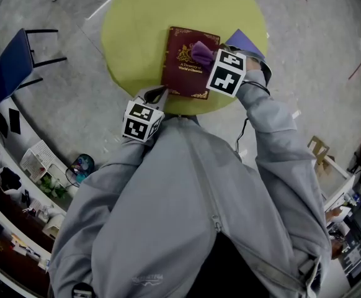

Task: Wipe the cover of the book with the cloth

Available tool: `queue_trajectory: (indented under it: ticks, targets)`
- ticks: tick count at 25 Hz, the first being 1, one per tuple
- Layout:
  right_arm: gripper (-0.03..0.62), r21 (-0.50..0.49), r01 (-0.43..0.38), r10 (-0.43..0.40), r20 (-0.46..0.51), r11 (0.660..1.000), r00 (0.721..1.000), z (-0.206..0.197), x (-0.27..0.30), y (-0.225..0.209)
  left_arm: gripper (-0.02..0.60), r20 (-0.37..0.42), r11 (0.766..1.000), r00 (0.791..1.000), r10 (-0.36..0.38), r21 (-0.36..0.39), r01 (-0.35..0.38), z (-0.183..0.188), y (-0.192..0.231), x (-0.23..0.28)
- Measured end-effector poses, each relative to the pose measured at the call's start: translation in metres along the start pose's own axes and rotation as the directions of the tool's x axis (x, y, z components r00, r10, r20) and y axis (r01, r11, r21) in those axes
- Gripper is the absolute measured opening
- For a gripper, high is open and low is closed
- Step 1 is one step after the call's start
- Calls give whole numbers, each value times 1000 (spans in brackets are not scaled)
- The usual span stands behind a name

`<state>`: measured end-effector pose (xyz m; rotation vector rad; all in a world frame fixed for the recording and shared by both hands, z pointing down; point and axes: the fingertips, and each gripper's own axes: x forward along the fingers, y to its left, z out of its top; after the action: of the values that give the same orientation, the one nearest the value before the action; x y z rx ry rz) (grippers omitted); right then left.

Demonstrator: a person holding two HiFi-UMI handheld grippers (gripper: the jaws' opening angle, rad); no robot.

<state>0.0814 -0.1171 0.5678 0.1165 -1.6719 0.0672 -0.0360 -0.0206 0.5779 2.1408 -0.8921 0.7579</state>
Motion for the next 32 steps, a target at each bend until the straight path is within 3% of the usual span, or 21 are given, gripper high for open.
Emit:
queue_trajectory:
  ticks: [22,26,32]
  targets:
    - [83,183,16,13,-152,983,988,-104,-2,24,17,-7,1000,1000,-4,30,4,-1,-3,-1]
    - [83,210,34,-9,-120,977,993,-102,-13,26,18,12,1000,1000,-1,29,0,1,-2,-7]
    - [83,182,66,-63,-25,981,998,-64,-39,25,17,-3,999,1000,-5,33,5,-5,-2,-11]
